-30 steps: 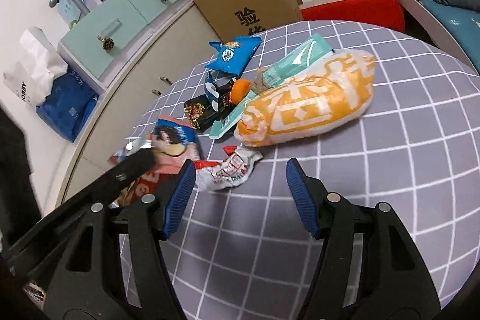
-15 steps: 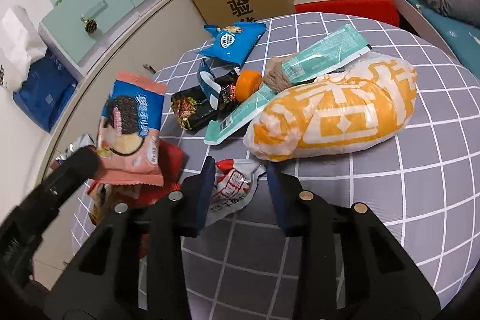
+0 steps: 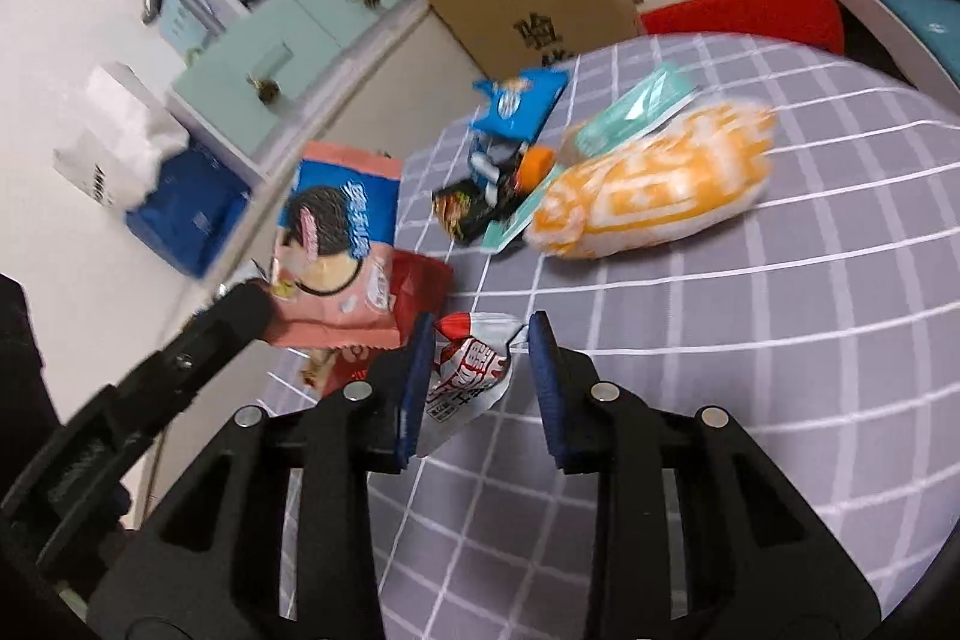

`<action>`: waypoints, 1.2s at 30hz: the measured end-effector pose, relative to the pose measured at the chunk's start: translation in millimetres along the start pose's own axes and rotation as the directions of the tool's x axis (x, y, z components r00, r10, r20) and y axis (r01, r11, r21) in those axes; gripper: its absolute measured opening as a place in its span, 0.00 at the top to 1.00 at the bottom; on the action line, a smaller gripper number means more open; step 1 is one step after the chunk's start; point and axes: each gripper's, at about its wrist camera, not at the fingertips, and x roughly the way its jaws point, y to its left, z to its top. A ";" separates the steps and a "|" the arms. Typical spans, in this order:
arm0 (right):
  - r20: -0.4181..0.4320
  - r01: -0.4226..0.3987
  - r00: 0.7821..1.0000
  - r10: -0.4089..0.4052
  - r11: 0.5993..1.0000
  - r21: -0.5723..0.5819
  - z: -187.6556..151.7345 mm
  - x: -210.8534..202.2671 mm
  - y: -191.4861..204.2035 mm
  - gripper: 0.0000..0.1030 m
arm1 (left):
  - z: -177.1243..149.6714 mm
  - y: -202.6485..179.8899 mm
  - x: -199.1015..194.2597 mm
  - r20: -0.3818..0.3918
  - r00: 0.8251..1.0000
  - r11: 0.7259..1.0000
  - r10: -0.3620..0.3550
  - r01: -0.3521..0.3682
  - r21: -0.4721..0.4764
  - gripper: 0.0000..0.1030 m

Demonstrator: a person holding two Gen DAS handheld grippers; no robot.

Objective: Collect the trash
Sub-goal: 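Grasp the silver wrapper with the left tool while the right tool grasps the white-red wrapper, then carry both wrappers over the bucket and open both tools to drop them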

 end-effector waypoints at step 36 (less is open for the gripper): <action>0.210 0.322 0.827 -0.521 0.747 0.581 -160.9 -246.6 -406.8 0.61 | -250.2 -407.2 196.8 -0.636 0.755 0.818 -0.158 0.461 0.344 0.98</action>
